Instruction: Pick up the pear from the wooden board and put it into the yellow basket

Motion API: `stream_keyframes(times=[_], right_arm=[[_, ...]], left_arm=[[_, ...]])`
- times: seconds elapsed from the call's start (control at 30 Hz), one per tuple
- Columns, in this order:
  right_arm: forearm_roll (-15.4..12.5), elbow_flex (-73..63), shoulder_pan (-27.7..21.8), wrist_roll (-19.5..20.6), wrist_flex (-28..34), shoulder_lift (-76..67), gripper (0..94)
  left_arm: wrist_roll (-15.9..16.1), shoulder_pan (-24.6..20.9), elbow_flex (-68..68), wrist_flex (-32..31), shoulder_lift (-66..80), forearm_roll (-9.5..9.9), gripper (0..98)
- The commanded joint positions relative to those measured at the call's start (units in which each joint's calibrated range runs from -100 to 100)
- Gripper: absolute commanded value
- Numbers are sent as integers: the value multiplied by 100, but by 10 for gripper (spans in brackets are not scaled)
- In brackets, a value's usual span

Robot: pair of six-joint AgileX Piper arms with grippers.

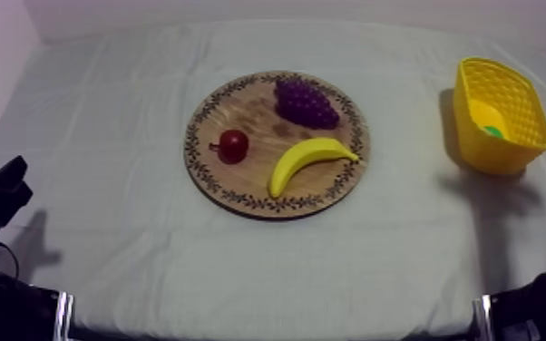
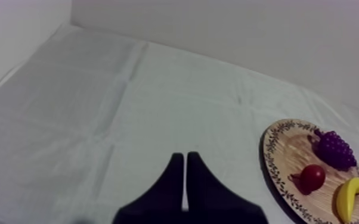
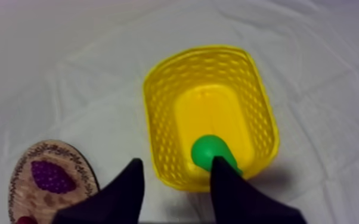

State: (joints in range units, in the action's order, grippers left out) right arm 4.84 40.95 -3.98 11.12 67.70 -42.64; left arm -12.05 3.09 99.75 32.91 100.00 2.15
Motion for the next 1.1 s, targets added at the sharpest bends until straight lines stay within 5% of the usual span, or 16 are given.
stream_keyframes(times=[0.0,0.23,0.53,1.07], right_arm=[[94,329,187,34,-149,-1066,253],[113,1211,148,-158,-622,-2133,125],[338,3639,106,-362,-2167,-3456,40],[-224,5665,-160,-1022,-2552,-5259,2]], left_arm=[[1,-1,3,-1,0,-2,1],[1,-1,3,-1,0,-2,1],[1,-1,3,-1,0,-2,1],[1,-1,3,-1,0,-2,1]])
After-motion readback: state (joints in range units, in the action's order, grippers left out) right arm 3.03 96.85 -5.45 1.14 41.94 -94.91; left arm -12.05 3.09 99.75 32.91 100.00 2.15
